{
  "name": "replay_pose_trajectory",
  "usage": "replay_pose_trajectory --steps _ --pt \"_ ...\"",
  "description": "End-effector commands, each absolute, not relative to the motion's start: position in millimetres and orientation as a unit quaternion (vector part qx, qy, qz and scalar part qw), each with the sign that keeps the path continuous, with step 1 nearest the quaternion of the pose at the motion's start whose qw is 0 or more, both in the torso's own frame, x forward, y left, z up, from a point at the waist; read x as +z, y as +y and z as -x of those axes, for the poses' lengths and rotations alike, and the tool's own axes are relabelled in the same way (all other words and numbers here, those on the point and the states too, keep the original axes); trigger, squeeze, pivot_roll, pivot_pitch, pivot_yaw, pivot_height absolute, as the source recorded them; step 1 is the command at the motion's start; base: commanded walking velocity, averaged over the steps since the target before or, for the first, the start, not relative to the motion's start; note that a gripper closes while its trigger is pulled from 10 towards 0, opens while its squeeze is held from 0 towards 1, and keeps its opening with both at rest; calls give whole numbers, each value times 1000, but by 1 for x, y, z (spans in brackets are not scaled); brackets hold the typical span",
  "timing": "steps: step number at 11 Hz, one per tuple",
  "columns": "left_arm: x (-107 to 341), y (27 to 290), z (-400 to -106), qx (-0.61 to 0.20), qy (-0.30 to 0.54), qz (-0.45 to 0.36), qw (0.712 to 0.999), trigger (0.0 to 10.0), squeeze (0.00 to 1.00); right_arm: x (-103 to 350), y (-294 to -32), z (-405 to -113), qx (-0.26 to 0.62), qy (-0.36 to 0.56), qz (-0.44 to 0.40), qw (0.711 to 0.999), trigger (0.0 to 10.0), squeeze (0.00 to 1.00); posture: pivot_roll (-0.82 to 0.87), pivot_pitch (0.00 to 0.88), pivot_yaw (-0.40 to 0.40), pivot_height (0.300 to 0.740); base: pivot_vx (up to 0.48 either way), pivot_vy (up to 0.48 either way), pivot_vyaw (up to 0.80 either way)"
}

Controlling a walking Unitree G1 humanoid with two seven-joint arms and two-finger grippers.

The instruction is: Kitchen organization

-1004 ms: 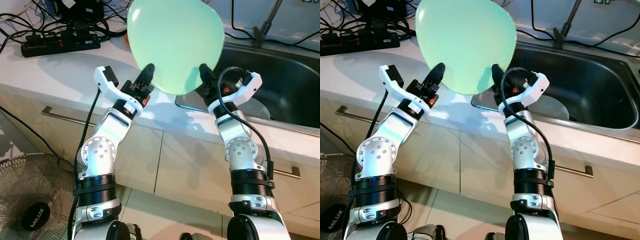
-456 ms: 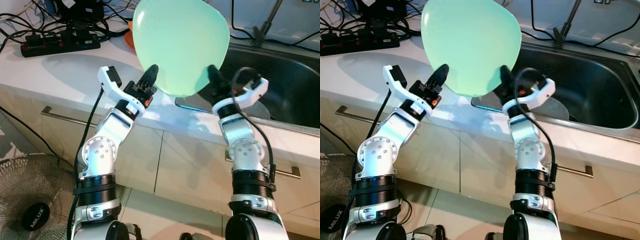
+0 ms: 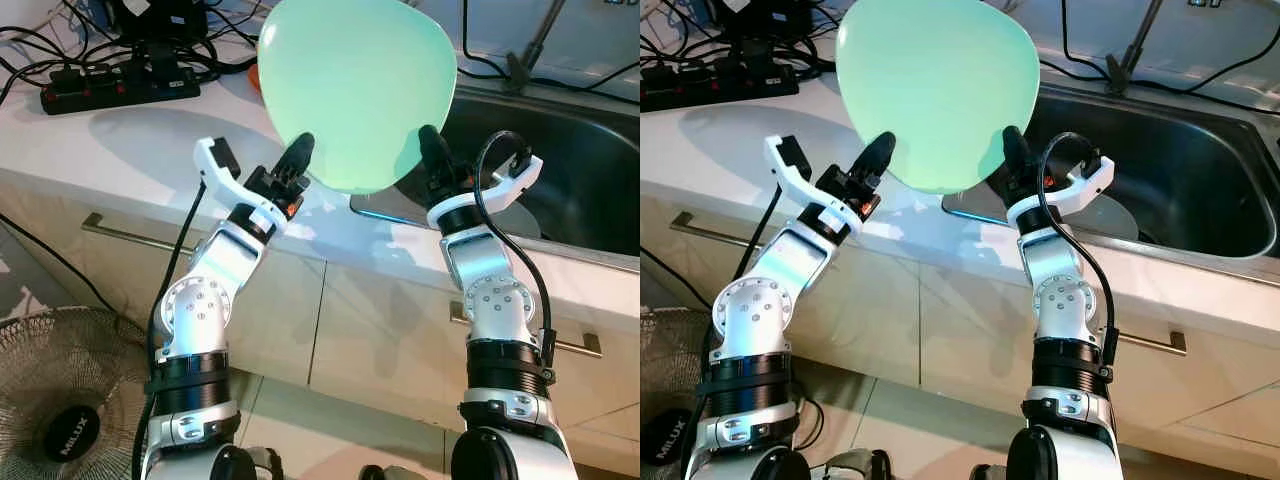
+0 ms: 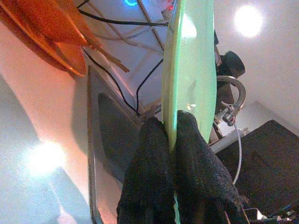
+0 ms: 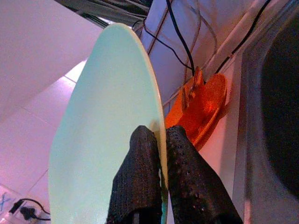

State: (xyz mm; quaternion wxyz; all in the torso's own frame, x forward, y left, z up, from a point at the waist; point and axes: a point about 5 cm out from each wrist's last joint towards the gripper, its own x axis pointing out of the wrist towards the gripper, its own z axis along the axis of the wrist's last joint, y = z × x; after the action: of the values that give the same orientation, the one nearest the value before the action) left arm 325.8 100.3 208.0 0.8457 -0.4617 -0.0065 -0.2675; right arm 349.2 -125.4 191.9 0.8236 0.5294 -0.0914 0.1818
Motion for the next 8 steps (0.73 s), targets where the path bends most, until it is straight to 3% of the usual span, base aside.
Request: replay_pose_trajectory --steps 1,2,3,4,5,6,7,8 --pt "214 84 -322 -319 -2 456 831 10000 0 195 -120 -348 192 -88 -529 822 10000 0 54 83 -21 740 0 0 0" --pt "212 82 -321 -325 5 455 829 10000 0 196 -118 -347 201 -89 -527 821 10000 0 54 83 -22 740 0 0 0" --pt "211 81 -321 -327 9 452 830 10000 0 195 -118 -347 203 -88 -524 823 3529 0 55 84 -21 740 0 0 0" --pt "211 81 -321 -327 9 452 830 10000 0 194 -118 -347 202 -87 -519 826 0 0 55 84 -21 740 0 0 0" --pt "211 81 -321 -327 9 451 830 10000 0 193 -117 -348 198 -82 -513 832 7137 0 55 84 -21 740 0 0 0" --pt "211 81 -321 -327 10 451 831 10000 0 190 -117 -349 185 -75 -507 839 10000 0 56 82 -21 740 0 0 0" --pt "211 80 -321 -327 10 451 831 10000 0 190 -117 -349 186 -75 -507 838 10000 1000 56 83 -21 740 0 0 0" --pt "211 80 -320 -327 11 450 831 10000 0 190 -116 -349 189 -75 -500 842 10000 1000 56 84 -22 740 0 0 0"
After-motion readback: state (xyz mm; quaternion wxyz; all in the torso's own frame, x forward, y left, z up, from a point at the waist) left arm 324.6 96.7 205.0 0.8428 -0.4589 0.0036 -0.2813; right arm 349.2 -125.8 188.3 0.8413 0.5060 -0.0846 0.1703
